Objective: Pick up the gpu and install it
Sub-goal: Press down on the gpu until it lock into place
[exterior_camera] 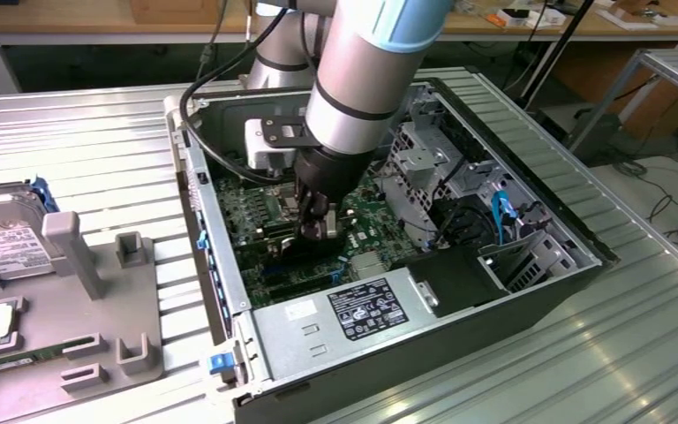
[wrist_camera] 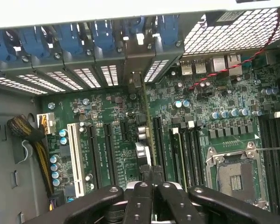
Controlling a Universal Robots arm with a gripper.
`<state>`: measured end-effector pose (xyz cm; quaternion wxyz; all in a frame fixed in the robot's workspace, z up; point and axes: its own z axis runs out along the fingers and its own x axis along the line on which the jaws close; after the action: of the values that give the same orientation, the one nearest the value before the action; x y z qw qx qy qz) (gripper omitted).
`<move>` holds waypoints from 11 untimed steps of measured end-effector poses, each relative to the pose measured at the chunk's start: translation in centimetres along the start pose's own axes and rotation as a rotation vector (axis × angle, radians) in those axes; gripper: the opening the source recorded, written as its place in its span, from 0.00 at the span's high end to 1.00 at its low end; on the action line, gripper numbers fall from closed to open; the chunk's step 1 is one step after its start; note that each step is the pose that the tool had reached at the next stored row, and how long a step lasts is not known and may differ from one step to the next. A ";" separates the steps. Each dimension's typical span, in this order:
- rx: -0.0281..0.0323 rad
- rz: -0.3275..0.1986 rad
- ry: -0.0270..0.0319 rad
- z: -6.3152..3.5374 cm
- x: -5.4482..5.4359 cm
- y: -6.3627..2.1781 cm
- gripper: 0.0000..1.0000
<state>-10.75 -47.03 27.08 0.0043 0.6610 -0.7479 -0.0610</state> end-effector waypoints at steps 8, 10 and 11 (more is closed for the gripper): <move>0.0023 0.000 -0.0001 -0.72 0.0 0.37 0.89; 0.0021 0.000 0.0000 -1.27 0.0 0.43 0.89; 0.0021 0.000 -0.0002 -1.44 -0.1 0.45 0.89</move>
<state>-11.05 -47.05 28.55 0.0035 0.6611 -0.7479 -0.0602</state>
